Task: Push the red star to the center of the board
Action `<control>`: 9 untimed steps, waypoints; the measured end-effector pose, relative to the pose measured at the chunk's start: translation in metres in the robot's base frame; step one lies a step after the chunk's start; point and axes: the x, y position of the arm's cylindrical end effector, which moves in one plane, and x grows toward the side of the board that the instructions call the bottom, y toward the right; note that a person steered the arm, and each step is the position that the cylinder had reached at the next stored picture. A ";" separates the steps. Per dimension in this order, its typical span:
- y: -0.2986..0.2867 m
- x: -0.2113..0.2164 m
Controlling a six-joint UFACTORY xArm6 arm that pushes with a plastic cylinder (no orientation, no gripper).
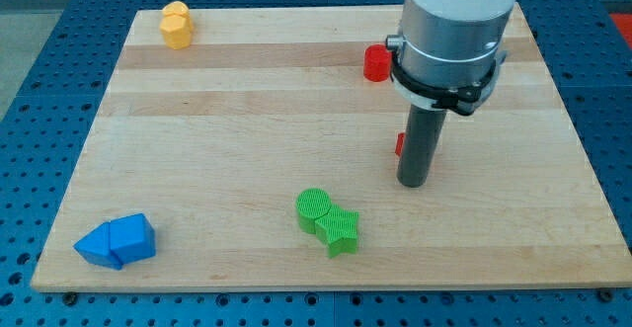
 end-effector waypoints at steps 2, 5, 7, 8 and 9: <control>0.040 0.000; 0.030 -0.022; -0.006 -0.022; -0.011 -0.025; -0.011 -0.036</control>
